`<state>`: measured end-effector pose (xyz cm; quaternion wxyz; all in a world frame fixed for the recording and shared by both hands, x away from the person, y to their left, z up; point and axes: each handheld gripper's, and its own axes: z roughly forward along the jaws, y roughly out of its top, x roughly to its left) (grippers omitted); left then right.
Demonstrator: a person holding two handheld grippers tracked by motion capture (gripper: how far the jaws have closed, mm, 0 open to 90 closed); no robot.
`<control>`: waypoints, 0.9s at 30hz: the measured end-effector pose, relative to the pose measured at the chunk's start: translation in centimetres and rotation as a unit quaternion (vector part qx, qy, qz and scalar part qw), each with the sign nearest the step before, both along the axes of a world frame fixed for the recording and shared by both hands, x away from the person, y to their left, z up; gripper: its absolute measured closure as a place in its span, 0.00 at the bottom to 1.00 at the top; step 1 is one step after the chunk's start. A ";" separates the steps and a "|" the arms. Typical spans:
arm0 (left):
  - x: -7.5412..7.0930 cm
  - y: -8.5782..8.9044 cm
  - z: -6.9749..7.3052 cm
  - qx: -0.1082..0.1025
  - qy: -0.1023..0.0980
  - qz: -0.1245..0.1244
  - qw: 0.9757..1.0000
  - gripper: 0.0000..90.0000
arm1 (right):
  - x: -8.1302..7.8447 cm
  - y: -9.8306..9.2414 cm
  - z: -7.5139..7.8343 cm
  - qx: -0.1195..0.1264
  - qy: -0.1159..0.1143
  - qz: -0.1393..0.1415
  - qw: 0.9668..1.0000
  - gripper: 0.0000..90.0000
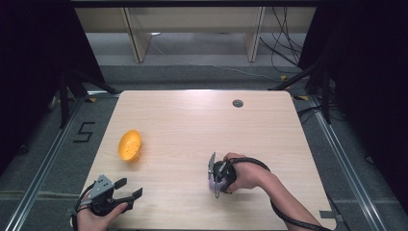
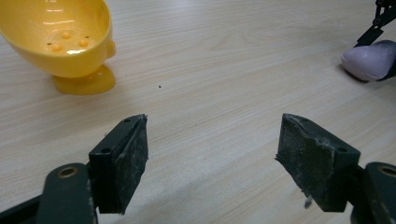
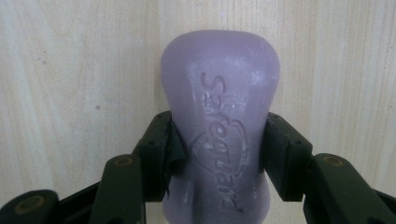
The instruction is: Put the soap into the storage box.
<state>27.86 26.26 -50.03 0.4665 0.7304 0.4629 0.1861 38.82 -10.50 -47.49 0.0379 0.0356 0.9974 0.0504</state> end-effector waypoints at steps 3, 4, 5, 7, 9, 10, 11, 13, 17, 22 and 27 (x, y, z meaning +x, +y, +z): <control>0.0 0.0 0.0 -0.001 -0.001 0.001 1.000 0.27 | -0.1 -0.1 0.0 0.005 -0.006 0.006 1.000 0.55; 0.0 0.0 0.0 -0.001 0.000 0.001 1.000 0.27 | -0.3 -0.2 0.0 0.009 -0.010 0.004 1.000 0.56; 0.0 0.0 0.0 0.001 0.001 0.001 1.000 0.27 | -0.3 -0.3 -0.1 0.015 -0.013 0.008 1.000 0.56; 0.0 -0.1 -0.1 0.000 0.001 0.001 1.000 0.27 | -0.5 -0.6 -0.1 0.031 -0.022 0.021 0.999 0.56; 0.0 0.0 0.0 0.000 0.000 -0.002 1.000 0.27 | -0.5 -0.7 -0.1 0.036 -0.022 0.018 0.999 0.56; 0.0 0.0 0.0 0.000 -0.001 -0.002 1.000 0.27 | -0.6 -0.9 -0.1 0.037 -0.030 0.014 0.999 0.56; 0.0 -0.1 0.0 0.001 -0.001 0.000 1.000 0.27 | -0.9 -1.1 -0.1 0.040 -0.031 0.005 0.999 0.56; 0.0 -0.1 0.0 0.000 0.000 0.000 1.000 0.27 | -1.0 -1.2 -0.1 0.043 -0.036 0.013 0.998 0.56; 0.0 0.1 0.0 -0.007 0.000 0.007 1.000 0.27 | -1.3 -1.8 0.1 0.045 -0.038 -0.007 0.998 0.56; 0.1 0.5 0.0 -0.009 0.000 0.014 1.000 0.28 | -1.2 -3.6 1.5 0.057 -0.061 -0.029 0.996 0.56; 0.0 0.2 0.1 -0.013 -0.003 0.010 1.000 0.28 | -1.4 -4.8 2.7 0.075 -0.109 -0.017 0.991 0.56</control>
